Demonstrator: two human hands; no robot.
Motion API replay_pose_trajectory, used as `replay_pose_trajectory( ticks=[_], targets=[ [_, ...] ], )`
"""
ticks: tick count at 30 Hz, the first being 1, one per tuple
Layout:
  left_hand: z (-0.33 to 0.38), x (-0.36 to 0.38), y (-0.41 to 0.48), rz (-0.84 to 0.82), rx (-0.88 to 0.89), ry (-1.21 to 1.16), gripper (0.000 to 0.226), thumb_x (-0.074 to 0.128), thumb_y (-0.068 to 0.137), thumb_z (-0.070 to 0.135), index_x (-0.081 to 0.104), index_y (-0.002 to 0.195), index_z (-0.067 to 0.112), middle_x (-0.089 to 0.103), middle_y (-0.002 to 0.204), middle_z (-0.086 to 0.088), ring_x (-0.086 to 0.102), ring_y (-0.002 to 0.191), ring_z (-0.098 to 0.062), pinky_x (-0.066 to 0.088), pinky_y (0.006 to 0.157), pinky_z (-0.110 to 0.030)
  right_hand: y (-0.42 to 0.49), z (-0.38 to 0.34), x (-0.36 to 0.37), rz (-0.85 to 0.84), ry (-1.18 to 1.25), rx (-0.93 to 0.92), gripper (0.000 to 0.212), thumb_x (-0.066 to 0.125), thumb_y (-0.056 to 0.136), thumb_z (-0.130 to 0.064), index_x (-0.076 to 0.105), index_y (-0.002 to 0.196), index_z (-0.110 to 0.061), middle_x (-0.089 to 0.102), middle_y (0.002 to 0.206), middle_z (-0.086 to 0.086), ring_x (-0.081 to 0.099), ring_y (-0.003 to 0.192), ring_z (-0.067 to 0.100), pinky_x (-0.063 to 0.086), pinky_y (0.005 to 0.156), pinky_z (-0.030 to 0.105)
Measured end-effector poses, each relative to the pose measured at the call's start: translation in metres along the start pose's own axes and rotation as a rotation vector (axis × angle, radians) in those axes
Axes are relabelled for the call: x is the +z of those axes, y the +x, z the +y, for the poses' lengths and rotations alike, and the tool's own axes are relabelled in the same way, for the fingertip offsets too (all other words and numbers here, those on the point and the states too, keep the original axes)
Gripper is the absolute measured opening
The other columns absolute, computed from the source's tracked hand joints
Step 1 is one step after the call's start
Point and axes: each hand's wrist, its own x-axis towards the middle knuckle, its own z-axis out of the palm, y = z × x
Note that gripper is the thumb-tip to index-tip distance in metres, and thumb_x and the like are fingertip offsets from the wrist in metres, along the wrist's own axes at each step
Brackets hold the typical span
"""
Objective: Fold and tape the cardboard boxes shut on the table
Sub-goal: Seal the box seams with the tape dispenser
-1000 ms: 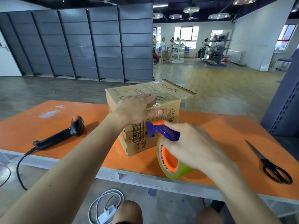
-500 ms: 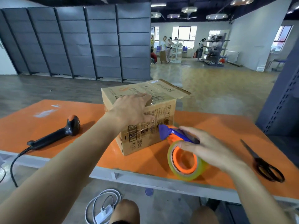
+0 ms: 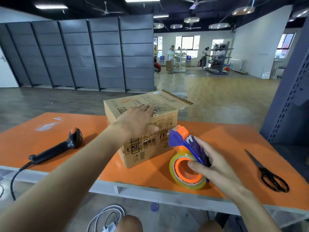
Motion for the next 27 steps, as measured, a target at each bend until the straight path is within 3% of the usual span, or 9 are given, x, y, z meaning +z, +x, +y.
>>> replay_pose_trajectory(
  ticks=[3, 8, 11, 14, 17, 18, 20, 23, 27],
  targets=[
    [-0.012, -0.015, 0.000, -0.186, 0.034, -0.141, 0.108, 0.071, 0.091, 0.047, -0.005, 0.163, 0.020, 0.001, 0.171, 0.001, 0.007, 0.157, -0.018, 0.011, 0.126, -0.039, -0.002, 0.007, 0.002, 0.024, -0.023, -0.031, 0.074, 0.078, 0.082, -0.026, 0.045, 0.144, -0.048, 0.061, 0.135, -0.024, 0.057, 0.126, 0.002, 0.044, 0.107, 0.036],
    [-0.024, -0.015, 0.001, -0.262, 0.074, -0.145, 0.130, 0.086, 0.077, 0.041, -0.013, 0.161, 0.030, -0.011, 0.170, 0.010, 0.006, 0.157, -0.016, 0.014, 0.127, -0.041, -0.005, 0.008, 0.007, 0.041, -0.018, -0.036, 0.075, 0.077, 0.082, -0.023, 0.045, 0.144, -0.048, 0.060, 0.136, -0.025, 0.056, 0.126, 0.001, 0.045, 0.107, 0.037],
    [-0.035, -0.014, -0.004, -0.217, 0.084, -0.200, 0.124, 0.079, 0.077, 0.061, -0.010, 0.160, 0.036, -0.009, 0.169, 0.014, 0.004, 0.157, -0.016, 0.009, 0.128, -0.044, -0.007, 0.011, 0.008, 0.032, -0.025, -0.075, 0.076, 0.077, 0.082, -0.024, 0.043, 0.144, -0.053, 0.057, 0.140, -0.024, 0.055, 0.128, 0.001, 0.045, 0.105, 0.035],
    [-0.053, -0.019, -0.019, -0.146, 0.068, -0.322, 0.101, 0.060, 0.080, 0.076, 0.008, 0.160, 0.043, 0.003, 0.169, 0.014, 0.004, 0.156, -0.012, 0.003, 0.125, -0.044, -0.008, 0.014, 0.008, 0.031, -0.035, -0.124, 0.076, 0.076, 0.080, -0.027, 0.042, 0.141, -0.058, 0.055, 0.142, -0.025, 0.053, 0.130, 0.000, 0.047, 0.101, 0.024],
    [-0.064, -0.023, -0.036, 0.076, 0.093, -0.548, 0.055, 0.056, 0.092, 0.059, 0.056, 0.143, 0.037, 0.049, 0.150, 0.013, 0.042, 0.139, -0.006, 0.030, 0.119, -0.037, -0.005, 0.016, 0.013, 0.046, -0.033, -0.149, 0.077, 0.075, 0.080, -0.028, 0.041, 0.140, -0.060, 0.055, 0.141, -0.025, 0.053, 0.131, 0.001, 0.045, 0.099, 0.013],
    [-0.064, -0.023, -0.041, 0.194, 0.085, -0.613, 0.038, 0.059, 0.096, 0.049, 0.068, 0.129, 0.034, 0.061, 0.135, 0.015, 0.054, 0.124, -0.004, 0.042, 0.109, -0.034, -0.004, 0.017, 0.015, 0.062, -0.039, -0.159, 0.077, 0.076, 0.080, -0.027, 0.040, 0.141, -0.059, 0.055, 0.141, -0.025, 0.053, 0.131, 0.001, 0.045, 0.099, 0.014],
    [-0.057, -0.021, -0.048, 0.345, 0.054, -0.714, 0.016, 0.061, 0.100, 0.033, 0.076, 0.105, 0.031, 0.072, 0.108, 0.018, 0.064, 0.097, 0.003, 0.048, 0.084, -0.024, 0.000, 0.018, 0.022, 0.092, -0.044, -0.190, 0.079, 0.076, 0.082, -0.020, 0.040, 0.142, -0.058, 0.054, 0.143, -0.025, 0.052, 0.132, 0.001, 0.046, 0.100, 0.018],
    [-0.033, -0.020, -0.059, 0.297, 0.053, -0.864, 0.024, 0.057, 0.102, 0.037, 0.076, 0.094, 0.027, 0.076, 0.090, 0.011, 0.065, 0.077, 0.006, 0.046, 0.072, -0.013, 0.004, 0.016, 0.035, 0.132, -0.046, -0.241, 0.085, 0.076, 0.086, -0.002, 0.041, 0.143, -0.055, 0.052, 0.145, -0.023, 0.051, 0.134, 0.004, 0.046, 0.104, 0.026],
    [-0.003, -0.026, -0.070, 0.129, 0.058, -0.950, 0.050, 0.042, 0.098, 0.060, 0.076, 0.099, 0.023, 0.076, 0.085, 0.012, 0.062, 0.065, -0.003, 0.047, 0.063, -0.012, 0.009, 0.008, 0.045, 0.192, -0.047, -0.325, 0.082, 0.074, 0.082, -0.005, 0.044, 0.142, -0.052, 0.054, 0.142, -0.023, 0.054, 0.129, 0.003, 0.048, 0.096, 0.014]
  ],
)
